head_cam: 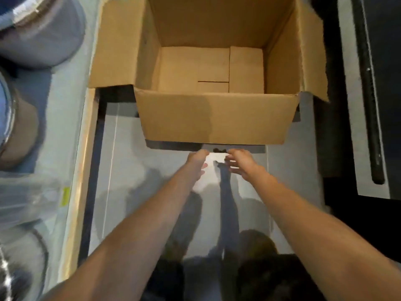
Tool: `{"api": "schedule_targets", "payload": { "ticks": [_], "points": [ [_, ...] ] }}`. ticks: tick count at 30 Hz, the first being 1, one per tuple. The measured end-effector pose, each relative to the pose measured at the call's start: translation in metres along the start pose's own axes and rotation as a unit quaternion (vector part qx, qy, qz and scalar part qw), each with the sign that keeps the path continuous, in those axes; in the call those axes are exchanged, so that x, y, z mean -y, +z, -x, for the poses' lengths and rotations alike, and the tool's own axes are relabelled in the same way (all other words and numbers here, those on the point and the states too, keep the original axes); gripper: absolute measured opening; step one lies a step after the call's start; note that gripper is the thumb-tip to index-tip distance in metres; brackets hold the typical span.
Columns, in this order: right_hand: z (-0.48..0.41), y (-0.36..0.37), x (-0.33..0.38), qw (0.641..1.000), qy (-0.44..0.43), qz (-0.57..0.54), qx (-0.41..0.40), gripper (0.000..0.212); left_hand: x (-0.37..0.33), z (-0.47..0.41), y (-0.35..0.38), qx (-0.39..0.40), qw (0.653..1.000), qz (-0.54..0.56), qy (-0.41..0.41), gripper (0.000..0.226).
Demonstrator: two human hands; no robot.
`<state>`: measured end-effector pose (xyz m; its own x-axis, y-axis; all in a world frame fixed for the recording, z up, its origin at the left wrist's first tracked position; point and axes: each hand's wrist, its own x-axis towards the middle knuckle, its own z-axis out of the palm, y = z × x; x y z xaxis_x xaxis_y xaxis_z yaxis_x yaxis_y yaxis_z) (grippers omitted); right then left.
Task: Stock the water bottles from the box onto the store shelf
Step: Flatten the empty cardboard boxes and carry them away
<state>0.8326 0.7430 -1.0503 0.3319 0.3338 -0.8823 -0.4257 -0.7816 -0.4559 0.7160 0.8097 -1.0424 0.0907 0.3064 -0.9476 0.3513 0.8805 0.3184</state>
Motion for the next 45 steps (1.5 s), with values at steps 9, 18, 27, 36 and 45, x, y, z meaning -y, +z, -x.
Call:
{"api": "schedule_targets", "payload": {
  "ticks": [9, 18, 27, 36, 45],
  "points": [
    [-0.073, 0.0, 0.001, 0.897, -0.058, -0.409, 0.157, 0.017, -0.016, -0.066, 0.019, 0.132, 0.924, 0.34, 0.112, 0.044],
    [-0.018, -0.008, 0.109, 0.881, -0.18, -0.412, 0.148, 0.02, -0.1, -0.002, 0.018, 0.154, 0.872, 0.39, 0.255, 0.016],
    [0.078, -0.021, 0.168, 0.864, -0.318, -0.379, 0.091, 0.003, -0.148, 0.089, 0.014, 0.203, 0.839, 0.383, 0.33, 0.045],
    [0.13, -0.026, 0.184, 0.849, -0.439, -0.292, 0.035, 0.007, -0.159, 0.15, 0.004, 0.201, 0.811, 0.34, 0.432, 0.032],
    [0.085, -0.037, 0.135, 0.84, -0.47, 0.251, -0.103, 0.056, -0.137, 0.101, -0.002, 0.127, 0.853, 0.319, 0.393, 0.037]
  ]
}}
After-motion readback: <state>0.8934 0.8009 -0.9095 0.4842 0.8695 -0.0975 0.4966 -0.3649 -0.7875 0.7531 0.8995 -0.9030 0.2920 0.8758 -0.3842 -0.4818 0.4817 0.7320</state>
